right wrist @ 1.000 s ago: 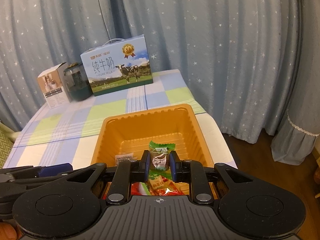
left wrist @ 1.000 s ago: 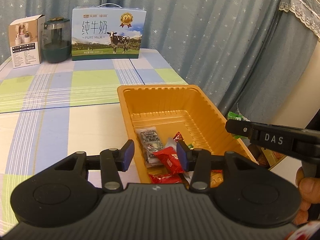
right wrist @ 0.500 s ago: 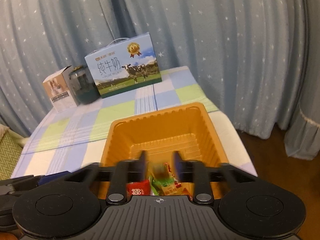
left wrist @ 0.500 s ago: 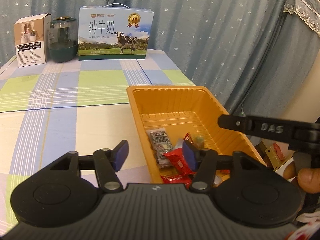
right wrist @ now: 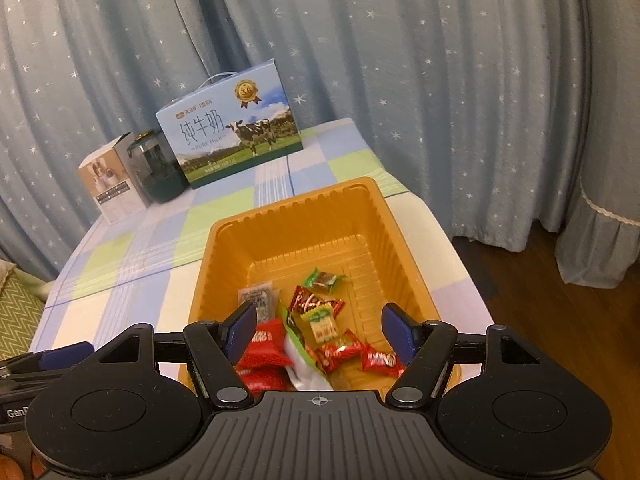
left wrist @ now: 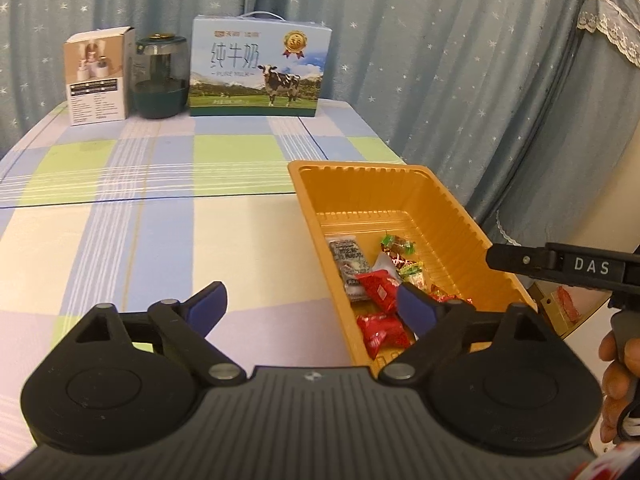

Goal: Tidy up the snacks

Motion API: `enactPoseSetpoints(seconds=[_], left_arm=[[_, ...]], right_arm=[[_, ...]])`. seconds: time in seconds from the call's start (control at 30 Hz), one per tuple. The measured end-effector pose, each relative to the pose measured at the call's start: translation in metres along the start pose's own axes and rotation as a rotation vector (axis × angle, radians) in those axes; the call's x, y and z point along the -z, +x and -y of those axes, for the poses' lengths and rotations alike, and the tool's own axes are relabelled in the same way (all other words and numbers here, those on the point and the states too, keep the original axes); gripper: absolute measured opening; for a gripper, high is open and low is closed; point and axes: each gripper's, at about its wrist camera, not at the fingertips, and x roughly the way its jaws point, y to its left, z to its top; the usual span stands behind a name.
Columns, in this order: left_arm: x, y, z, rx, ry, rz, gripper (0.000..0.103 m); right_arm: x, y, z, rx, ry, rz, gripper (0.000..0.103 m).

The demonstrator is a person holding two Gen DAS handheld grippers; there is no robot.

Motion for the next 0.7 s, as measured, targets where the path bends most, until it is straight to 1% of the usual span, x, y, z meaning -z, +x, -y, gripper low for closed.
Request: enactPoseSetpoints(seconds=[0.13,0.23,0.33,0.4,0.57,0.7], left_arm=[[0.004,-0.021,-0.004,-0.012,0.002,0.010,0.098],[0.008,-0.038,-0.005,-0.015,0.007,0.018,0.100],[0.011,-0.055,-0.007,-0.027,0.010,0.040,0.103],[0.014,-0.065,-0.007,-0.041,0.019,0.045,0.103],[0.021,-0.085,-0.012,-0.056,0.003,0.043,0.103],[0.028,-0.099,-0.015,-0.073,-0.014,0.043,0.103]], right_arm=[[0.004,-0.016,-0.008,-0.001,0.003,0.005,0.069],[0.009,-0.028,-0.016,-0.012,0.001,0.006,0.069],[0.013,-0.040,-0.025,-0.020,-0.005,0.003,0.069],[0.016,-0.048,-0.030,-0.027,-0.007,0.004,0.069],[0.023,-0.066,-0.041,-0.041,-0.010,0.008,0.070],[0.027,-0.079,-0.047,-0.041,-0.003,0.014,0.074]])
